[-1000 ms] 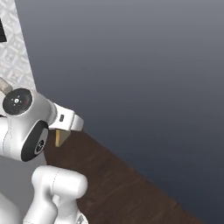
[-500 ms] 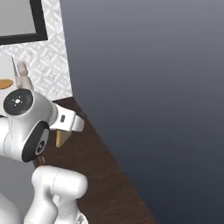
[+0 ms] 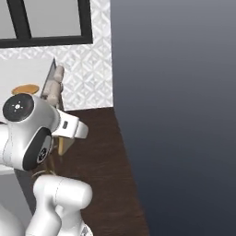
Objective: Start the toaster. Once the lever pops up, take the bread to the plate on the dining counter.
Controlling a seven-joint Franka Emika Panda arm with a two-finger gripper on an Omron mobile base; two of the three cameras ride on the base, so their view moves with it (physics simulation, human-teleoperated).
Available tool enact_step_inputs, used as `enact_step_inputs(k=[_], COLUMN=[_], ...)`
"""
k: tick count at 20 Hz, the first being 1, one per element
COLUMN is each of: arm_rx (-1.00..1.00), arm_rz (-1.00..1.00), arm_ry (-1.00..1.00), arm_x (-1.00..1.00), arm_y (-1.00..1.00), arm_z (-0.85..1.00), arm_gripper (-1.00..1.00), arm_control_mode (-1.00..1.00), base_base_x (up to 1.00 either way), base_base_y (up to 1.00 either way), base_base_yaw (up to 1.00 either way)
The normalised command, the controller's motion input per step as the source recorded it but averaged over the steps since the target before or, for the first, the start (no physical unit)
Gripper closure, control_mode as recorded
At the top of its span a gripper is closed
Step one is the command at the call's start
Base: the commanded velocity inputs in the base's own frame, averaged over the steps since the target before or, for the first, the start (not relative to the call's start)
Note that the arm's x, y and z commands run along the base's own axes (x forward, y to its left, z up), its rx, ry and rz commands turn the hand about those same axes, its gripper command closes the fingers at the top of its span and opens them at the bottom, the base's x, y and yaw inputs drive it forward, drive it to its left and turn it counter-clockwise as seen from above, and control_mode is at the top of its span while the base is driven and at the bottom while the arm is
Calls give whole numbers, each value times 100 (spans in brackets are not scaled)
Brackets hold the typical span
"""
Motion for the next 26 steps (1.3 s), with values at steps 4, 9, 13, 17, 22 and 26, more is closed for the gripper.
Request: enact_step_inputs(k=[4, 9, 13, 17, 22, 26], arm_rx=[0, 0, 0, 0, 0, 0], arm_rz=[0, 0, 0, 0, 0, 0], arm_ry=[0, 0, 0, 0, 0, 0], arm_x=[0, 0, 0, 0, 0, 0], arm_y=[0, 0, 0, 0, 0, 0], arm_z=[0, 0, 0, 0, 0, 0], arm_gripper=[100, 100, 100, 100, 100, 100], arm_control_mode=[100, 100, 100, 100, 100, 100], base_base_x=[100, 96, 97, 100, 100, 100], base_base_y=[-21, -16, -37, -43, -41, -38], base_base_yaw=[42, 50, 39, 33, 33, 37])
